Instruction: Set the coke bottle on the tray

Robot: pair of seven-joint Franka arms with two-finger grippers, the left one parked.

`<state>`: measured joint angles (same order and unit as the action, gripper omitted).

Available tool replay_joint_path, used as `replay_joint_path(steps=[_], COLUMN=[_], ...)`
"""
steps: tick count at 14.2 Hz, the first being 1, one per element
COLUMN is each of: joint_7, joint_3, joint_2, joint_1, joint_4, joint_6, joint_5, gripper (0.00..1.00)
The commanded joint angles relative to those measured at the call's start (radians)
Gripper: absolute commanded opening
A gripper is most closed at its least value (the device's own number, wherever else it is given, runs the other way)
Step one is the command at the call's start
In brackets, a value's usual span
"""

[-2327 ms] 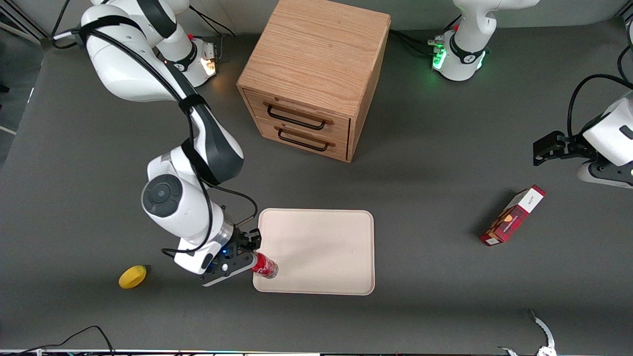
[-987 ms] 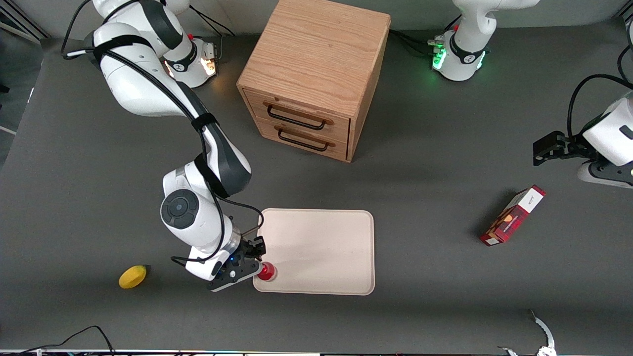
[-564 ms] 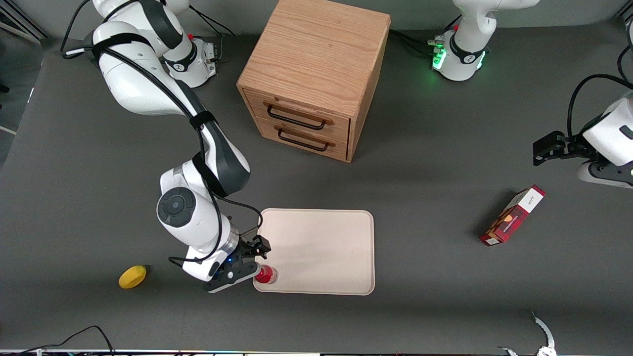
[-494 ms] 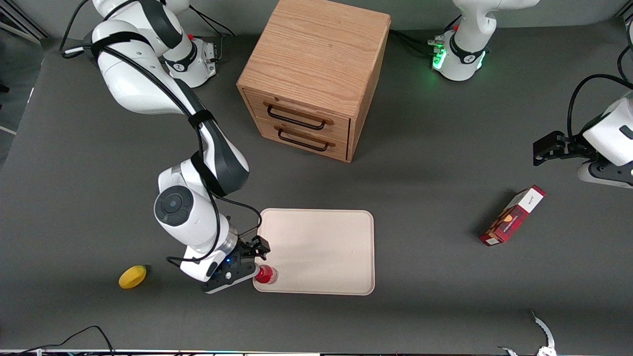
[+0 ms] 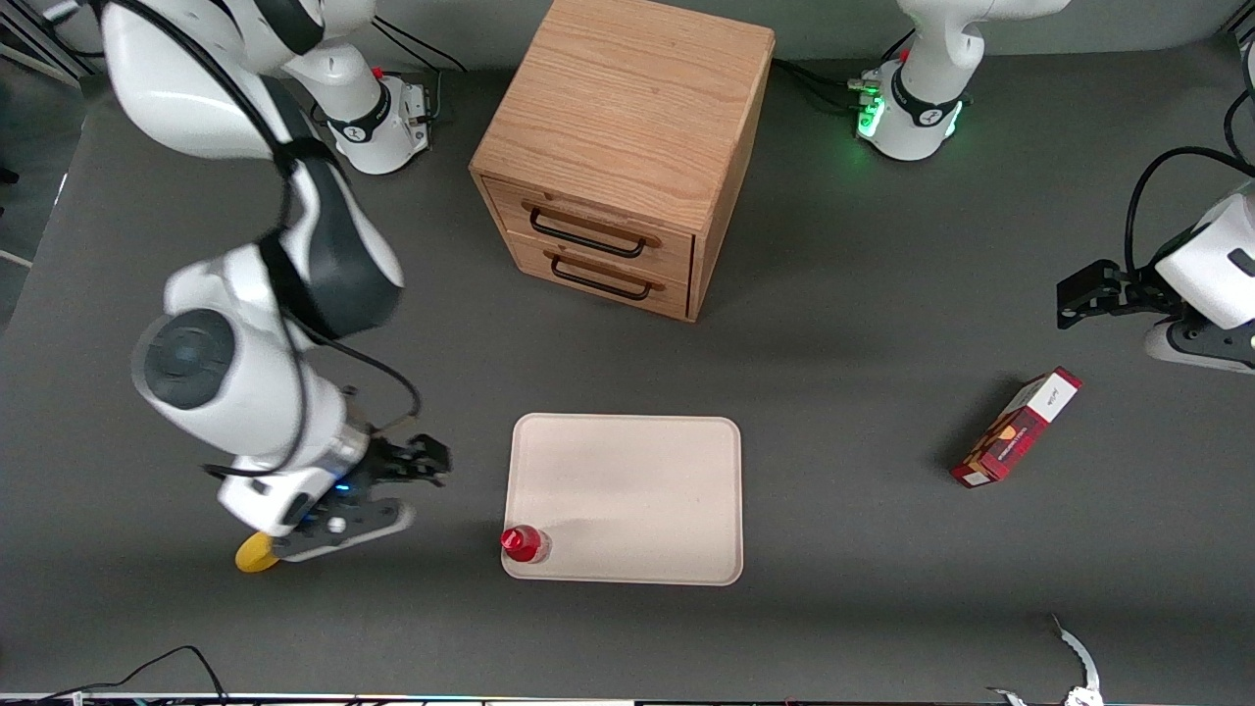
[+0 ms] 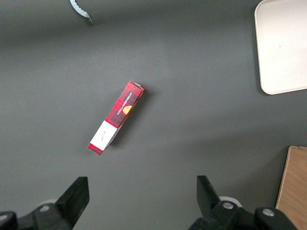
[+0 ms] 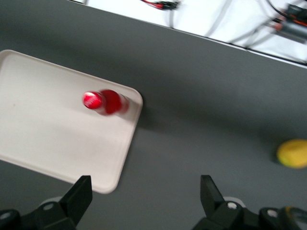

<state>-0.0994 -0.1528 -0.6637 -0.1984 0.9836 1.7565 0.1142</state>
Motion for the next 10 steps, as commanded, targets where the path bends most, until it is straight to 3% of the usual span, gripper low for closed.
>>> replay_joint_path(steps=[1, 5, 10], joint_7=[-0.006, -0.003, 0.049], joint_3=[-0.013, -0.011, -0.010], joint_2=[0.198, 0.427, 0.483], joint_1=[0.080, 0.198, 0.274], joint_4=[0.214, 0.404, 0.376], joint_6=[-0.029, -0.063, -0.147], joint_5=[-0.002, -0.034, -0.059], gripper=[1.00, 1.00, 1.00])
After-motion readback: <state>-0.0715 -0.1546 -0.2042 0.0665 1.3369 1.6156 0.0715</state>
